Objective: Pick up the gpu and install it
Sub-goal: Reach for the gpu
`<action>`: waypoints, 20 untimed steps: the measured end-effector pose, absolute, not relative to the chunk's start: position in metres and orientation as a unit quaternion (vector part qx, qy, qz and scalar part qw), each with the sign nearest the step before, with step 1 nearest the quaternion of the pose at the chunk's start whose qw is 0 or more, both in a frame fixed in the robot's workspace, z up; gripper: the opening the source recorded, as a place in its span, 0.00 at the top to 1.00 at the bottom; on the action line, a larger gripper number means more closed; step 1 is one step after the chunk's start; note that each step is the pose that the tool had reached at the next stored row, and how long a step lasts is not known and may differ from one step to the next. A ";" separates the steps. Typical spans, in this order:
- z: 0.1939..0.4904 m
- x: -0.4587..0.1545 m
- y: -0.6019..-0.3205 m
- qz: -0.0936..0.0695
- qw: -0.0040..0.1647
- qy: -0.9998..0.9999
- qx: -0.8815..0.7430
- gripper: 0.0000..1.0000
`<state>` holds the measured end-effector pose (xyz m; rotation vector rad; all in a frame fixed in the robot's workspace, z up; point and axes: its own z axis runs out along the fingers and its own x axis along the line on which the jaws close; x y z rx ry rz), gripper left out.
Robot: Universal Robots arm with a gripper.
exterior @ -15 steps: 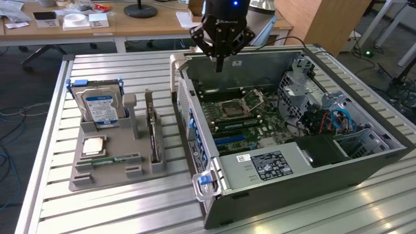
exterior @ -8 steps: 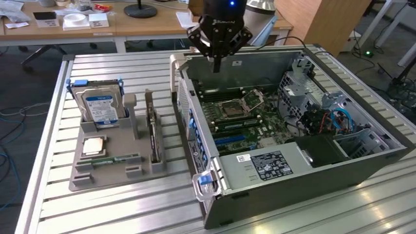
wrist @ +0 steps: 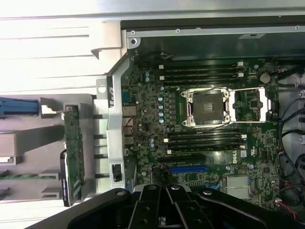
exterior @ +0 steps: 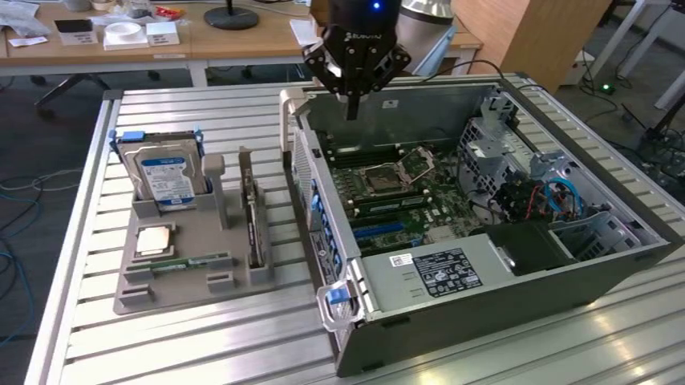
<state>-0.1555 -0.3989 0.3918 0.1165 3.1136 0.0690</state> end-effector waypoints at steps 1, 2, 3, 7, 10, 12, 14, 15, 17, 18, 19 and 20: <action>0.392 -0.156 -0.399 0.022 0.012 0.999 0.037 0.89; 0.392 -0.157 -0.399 0.022 0.012 0.999 0.037 0.89; 0.392 -0.158 -0.399 0.022 0.012 0.999 0.037 0.89; 0.391 -0.163 -0.399 0.022 0.012 0.999 0.037 0.89; 0.391 -0.167 -0.399 0.022 0.012 0.999 0.037 0.89; 0.391 -0.169 -0.399 0.022 0.012 0.999 0.037 0.89; 0.391 -0.172 -0.399 0.022 0.012 0.999 0.037 0.89; 0.391 -0.173 -0.399 0.022 0.012 0.999 0.037 0.89; 0.391 -0.176 -0.399 0.022 0.012 0.999 0.037 0.89; 0.391 -0.177 -0.399 0.022 0.012 0.999 0.037 0.89; 0.391 -0.179 -0.399 0.022 0.012 0.999 0.037 0.89; 0.391 -0.181 -0.399 0.022 0.012 0.999 0.037 0.89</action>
